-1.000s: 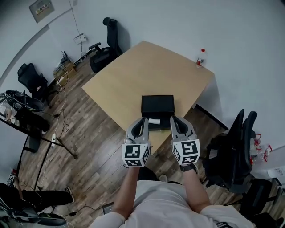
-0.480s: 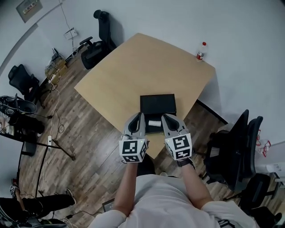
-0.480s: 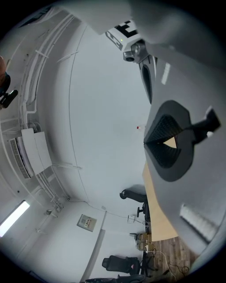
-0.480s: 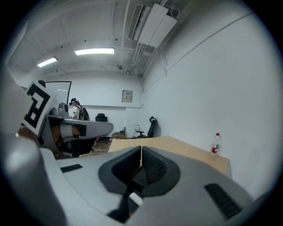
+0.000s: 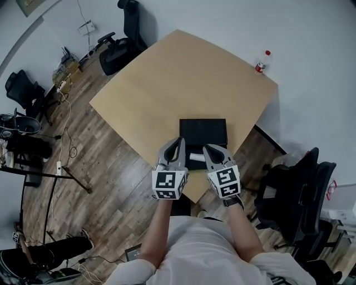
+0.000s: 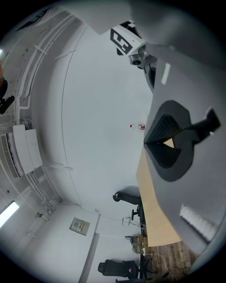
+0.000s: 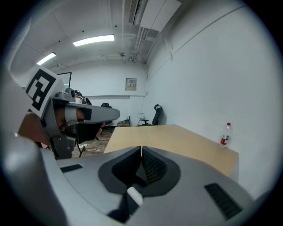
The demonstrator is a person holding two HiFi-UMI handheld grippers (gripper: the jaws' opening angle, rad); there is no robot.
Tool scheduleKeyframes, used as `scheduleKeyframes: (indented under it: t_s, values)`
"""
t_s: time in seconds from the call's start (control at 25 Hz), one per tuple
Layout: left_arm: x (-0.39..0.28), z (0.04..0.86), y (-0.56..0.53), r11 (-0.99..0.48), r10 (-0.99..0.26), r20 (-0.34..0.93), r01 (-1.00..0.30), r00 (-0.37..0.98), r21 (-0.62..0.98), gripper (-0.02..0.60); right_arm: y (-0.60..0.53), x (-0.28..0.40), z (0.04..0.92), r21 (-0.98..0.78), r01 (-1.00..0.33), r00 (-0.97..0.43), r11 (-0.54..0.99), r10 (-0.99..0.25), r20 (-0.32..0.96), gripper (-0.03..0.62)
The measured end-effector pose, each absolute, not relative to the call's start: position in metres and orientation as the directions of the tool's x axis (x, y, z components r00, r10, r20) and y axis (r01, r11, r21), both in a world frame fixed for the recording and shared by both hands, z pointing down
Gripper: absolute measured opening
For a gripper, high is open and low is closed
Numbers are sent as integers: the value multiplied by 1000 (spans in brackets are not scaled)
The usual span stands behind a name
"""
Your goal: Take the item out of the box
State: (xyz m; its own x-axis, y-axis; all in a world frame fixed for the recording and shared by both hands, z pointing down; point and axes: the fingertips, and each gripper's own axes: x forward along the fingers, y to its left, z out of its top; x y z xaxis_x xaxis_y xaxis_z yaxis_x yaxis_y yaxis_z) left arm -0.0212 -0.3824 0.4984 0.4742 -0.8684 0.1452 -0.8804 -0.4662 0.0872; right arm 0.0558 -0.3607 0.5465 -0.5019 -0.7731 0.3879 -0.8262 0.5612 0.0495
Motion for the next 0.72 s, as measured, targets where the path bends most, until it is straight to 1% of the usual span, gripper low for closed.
scheduleKeyframes:
  t_s: [0.28,0.44,0.56,0.72]
  values:
    - [-22,519,-405,-470,-857,183,-876,482,107,8,-371,47,595,41,-780,-523,625,-685,507,15]
    - [-18,529,-415,-470,-850,204,-874,485,121,8,-367,41,626,40,-723,-539,689,-600,591,15]
    - [-14,536,-421,-477,-842,218,-870,493,125,9,-366,44,649,56,-677,-526,734,-535,661,15]
    - [-17,545,-428,-476,-836,238,-869,494,131,8,-366,44,673,41,-638,-520,769,-470,713,15]
